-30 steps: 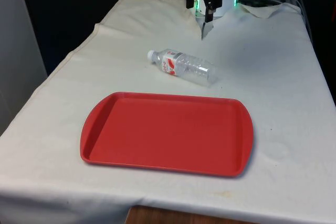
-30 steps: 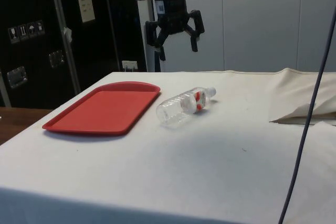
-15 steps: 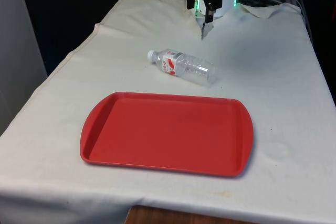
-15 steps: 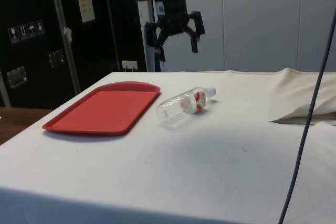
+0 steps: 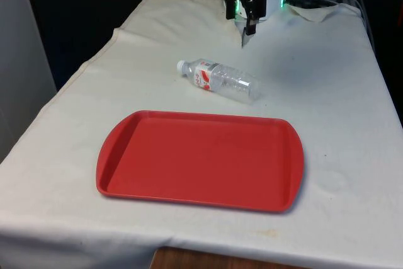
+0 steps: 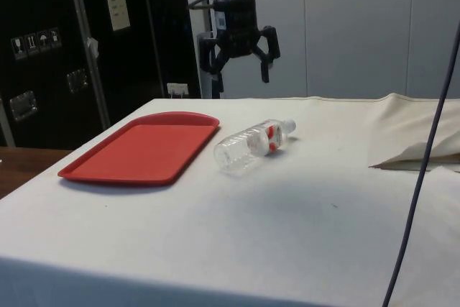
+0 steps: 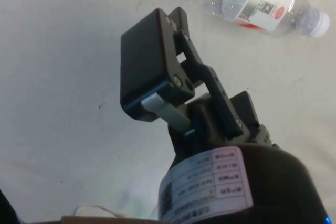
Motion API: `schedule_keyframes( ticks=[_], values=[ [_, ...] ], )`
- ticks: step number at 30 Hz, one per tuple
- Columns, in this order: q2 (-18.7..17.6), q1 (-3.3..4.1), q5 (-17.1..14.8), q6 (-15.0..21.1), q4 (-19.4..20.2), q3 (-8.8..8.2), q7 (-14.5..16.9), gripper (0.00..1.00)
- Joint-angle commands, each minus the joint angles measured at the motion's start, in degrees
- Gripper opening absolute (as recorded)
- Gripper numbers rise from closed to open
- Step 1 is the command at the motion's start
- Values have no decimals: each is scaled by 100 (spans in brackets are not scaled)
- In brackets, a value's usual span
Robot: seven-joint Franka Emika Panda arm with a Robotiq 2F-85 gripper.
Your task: Place the bottle upright on the tray.
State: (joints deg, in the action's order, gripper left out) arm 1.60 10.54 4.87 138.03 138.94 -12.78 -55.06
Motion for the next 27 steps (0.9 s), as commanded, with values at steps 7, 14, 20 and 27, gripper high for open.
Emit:
schedule_keyframes(
  ticks=[7,14,20,27],
  values=[
    [-6,0,29,269,138,6,-241,100],
    [-11,-6,17,292,212,0,-430,100],
    [-52,-6,0,298,275,-11,-607,100],
    [-149,-6,-11,304,281,-40,-768,100]
  ],
)
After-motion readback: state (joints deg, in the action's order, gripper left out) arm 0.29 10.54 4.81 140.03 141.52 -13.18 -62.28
